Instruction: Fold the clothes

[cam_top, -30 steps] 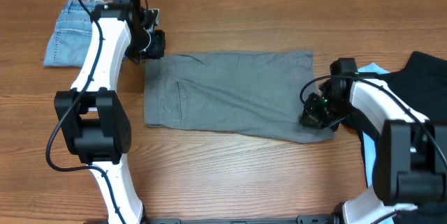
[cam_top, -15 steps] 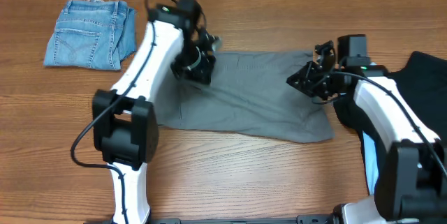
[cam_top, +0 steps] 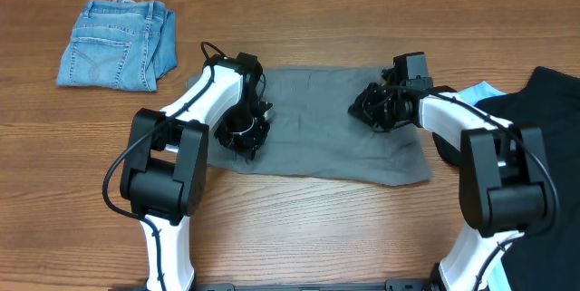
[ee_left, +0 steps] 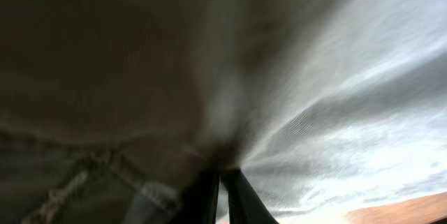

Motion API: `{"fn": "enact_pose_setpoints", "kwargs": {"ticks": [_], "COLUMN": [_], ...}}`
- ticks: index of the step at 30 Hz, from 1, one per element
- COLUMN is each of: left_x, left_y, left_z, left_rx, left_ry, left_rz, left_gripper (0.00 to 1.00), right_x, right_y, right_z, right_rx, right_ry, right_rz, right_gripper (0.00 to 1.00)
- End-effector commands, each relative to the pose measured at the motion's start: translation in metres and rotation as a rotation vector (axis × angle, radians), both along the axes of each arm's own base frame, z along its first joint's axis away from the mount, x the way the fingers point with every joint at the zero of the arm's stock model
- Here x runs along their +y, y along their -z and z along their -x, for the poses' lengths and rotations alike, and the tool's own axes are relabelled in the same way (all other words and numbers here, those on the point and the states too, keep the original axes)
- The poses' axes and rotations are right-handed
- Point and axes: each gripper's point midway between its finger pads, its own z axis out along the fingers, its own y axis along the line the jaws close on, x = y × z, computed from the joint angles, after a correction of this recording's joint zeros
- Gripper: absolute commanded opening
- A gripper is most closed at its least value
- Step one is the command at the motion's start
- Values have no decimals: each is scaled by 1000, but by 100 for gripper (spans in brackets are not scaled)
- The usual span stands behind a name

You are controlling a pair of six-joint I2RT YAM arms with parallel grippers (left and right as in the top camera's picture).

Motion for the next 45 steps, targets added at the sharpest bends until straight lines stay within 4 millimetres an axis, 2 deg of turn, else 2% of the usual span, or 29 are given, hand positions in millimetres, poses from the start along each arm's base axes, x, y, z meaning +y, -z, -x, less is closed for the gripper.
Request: {"fn": "enact_pose_setpoints", "kwargs": {"ticks": [1, 5, 7, 8, 11, 15, 18, 22, 25, 27, 31, 34, 37, 41, 45], "left_x": [29, 34, 37, 38, 37, 25, 13, -2, -17, -27, -30, -27, -19, 4, 32], "left_y": [18, 18, 19, 19, 17, -1, -23, -61, -86, -94, -89, -75, -57, -21, 5], "left_z": [15, 13, 10, 9, 3, -17, -36, -62, -79, -85, -80, -68, -54, -31, -10], "left_rx": [53, 51, 45, 42, 27, -16, -55, -122, -179, -197, -168, -122, -76, -23, 26], "left_ry": [-20, -45, -57, -61, -65, -71, -83, -95, -104, -108, -132, -139, -138, -148, -187], "left_rz": [-131, -132, -129, -128, -119, -79, -24, 47, 127, 180, 192, 176, 133, 24, -76], "left_gripper": [9, 9, 9, 9, 9, 11, 11, 14, 15, 16, 13, 11, 10, 9, 8], "right_x": [-24, -62, -79, -80, -77, -67, -48, -16, 14, 34, 67, 80, 77, 65, 40], "right_y": [15, 20, 12, 5, -35, -81, -109, -123, -118, -112, -86, -56, -23, 12, 22], "right_z": [-19, -33, -43, -46, -54, -39, -19, 19, 48, 64, 89, 105, 119, 142, 154], "right_rx": [-3, -1, -32, -62, -176, -224, -235, -154, -66, -30, 61, 165, 291, 471, 586], "right_ry": [126, 279, 298, 260, 74, -60, -131, -206, -288, -345, -417, -421, -382, -347, -298], "right_rz": [58, 113, 85, 63, -26, -30, -34, -49, -60, -62, -13, 32, 75, 94, 138], "right_gripper": [10, 9, 9, 9, 11, 12, 12, 13, 13, 13, 13, 13, 15, 14, 9]}}
